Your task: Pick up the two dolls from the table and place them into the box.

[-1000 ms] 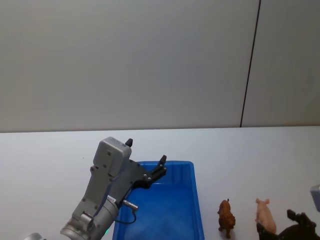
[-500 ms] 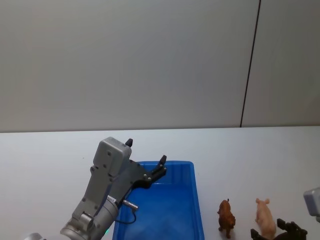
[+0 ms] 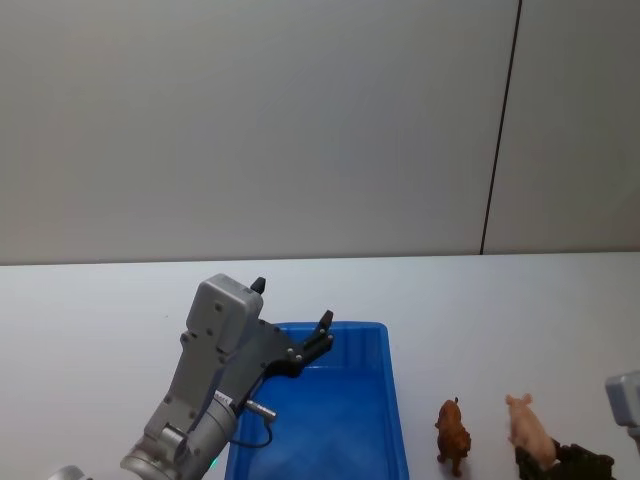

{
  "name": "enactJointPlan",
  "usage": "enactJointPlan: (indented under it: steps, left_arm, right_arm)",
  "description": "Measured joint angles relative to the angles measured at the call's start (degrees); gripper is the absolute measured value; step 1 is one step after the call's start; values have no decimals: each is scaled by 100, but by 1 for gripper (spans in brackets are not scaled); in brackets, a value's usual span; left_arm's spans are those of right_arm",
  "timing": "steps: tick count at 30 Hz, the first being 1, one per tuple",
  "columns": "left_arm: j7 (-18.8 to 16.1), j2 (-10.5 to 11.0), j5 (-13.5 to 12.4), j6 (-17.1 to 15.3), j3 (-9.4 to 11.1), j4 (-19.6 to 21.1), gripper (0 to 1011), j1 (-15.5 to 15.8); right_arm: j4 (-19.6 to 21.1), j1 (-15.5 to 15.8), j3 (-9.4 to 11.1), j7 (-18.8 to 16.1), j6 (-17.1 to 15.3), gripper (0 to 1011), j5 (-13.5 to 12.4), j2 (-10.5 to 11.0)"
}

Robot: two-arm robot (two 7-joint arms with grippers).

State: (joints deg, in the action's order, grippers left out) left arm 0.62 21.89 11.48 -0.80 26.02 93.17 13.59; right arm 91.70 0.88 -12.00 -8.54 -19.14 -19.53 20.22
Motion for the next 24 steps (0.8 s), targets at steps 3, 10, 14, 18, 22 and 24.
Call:
enactJointPlan:
  steps: [3, 10, 14, 18, 22, 24]
  left_arm:
    - [0, 0, 0, 0, 0, 0, 1003, 0]
    - [0, 0, 0, 0, 0, 0, 1003, 0]
    - [0, 0, 0, 0, 0, 0, 1003, 0]
    - [0, 0, 0, 0, 0, 0, 1003, 0]
    - [0, 0, 0, 0, 0, 0, 1003, 0]
    - [0, 0, 0, 0, 0, 0, 1003, 0]
  right_arm:
    - [-8, -21, 0, 74, 23, 383, 15, -22]
    - [51, -68, 0, 188, 133, 376, 127, -56]
    - [141, -116, -5, 199, 214, 376, 214, -72]
    - [255, -205, -16, 110, 307, 376, 324, -96]
    - [349, -326, -36, -43, 358, 376, 416, -134]
    - [386, -396, -50, -137, 372, 376, 459, -159]
